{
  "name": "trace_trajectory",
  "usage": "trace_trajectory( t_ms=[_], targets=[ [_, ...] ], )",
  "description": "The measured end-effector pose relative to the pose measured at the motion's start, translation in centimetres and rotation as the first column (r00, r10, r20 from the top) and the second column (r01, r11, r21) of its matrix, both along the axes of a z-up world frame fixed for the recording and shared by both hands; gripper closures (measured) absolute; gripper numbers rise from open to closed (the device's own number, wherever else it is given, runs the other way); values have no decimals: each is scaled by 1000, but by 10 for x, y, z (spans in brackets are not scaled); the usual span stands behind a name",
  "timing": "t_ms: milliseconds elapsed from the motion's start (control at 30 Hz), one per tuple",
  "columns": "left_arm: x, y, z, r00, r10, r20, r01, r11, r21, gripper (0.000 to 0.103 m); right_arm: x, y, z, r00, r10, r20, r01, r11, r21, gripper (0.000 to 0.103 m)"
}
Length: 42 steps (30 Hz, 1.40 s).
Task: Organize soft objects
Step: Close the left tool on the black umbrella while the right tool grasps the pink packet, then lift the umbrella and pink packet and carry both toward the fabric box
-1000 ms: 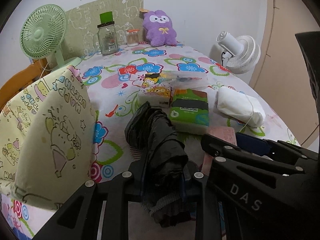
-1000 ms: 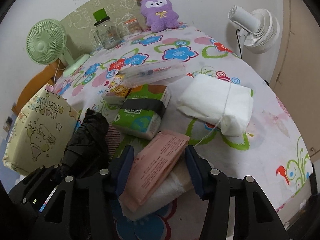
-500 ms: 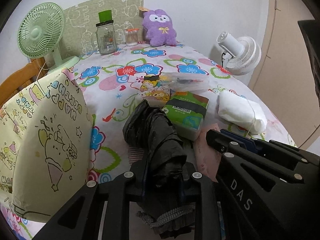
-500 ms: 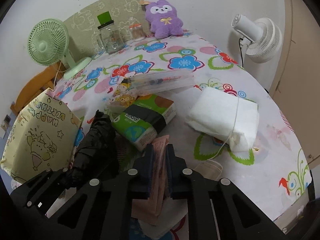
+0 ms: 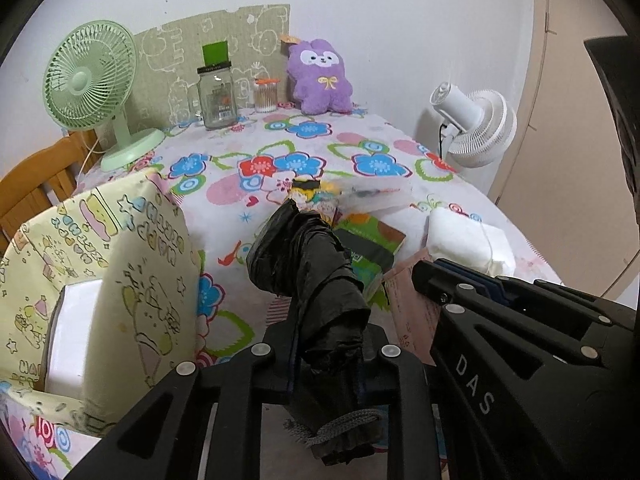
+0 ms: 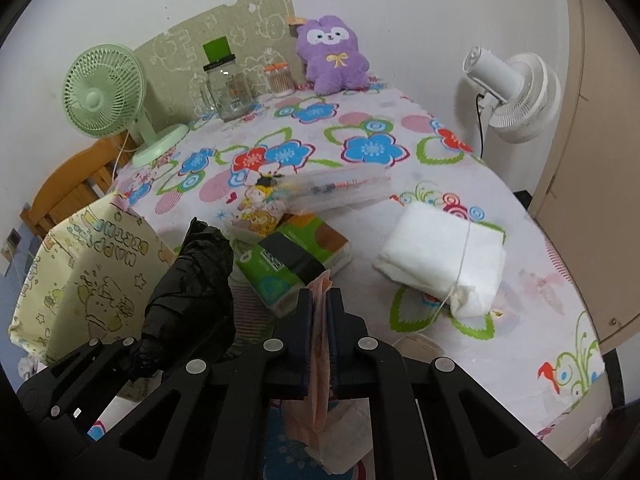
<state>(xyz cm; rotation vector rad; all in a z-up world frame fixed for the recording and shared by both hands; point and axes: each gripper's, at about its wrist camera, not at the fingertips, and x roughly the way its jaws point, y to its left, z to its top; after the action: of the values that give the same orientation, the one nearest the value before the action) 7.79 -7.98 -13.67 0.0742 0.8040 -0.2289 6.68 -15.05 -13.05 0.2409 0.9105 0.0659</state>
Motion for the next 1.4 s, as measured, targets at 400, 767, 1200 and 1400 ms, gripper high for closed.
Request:
trace_trajectory(
  t_ms=[400, 767, 1200, 1400],
  targets=[
    [-6, 6, 32, 999, 8, 51, -8, 1000, -14, 85, -5, 5, 35, 998, 9, 56, -7, 999, -41, 94],
    [-14, 10, 65, 994, 11, 111, -8, 1000, -21, 85, -12, 9, 75, 991, 21, 130, -12, 997, -74, 94],
    [-26, 15, 94, 986, -9, 169, 13, 1000, -24, 85, -23, 14, 109, 981, 24, 192, -6, 995, -97, 94],
    [-29, 23, 101, 985, -16, 172, 21, 999, -28, 85, -26, 22, 117, 978, 42, 202, -22, 995, -100, 94]
  ],
)
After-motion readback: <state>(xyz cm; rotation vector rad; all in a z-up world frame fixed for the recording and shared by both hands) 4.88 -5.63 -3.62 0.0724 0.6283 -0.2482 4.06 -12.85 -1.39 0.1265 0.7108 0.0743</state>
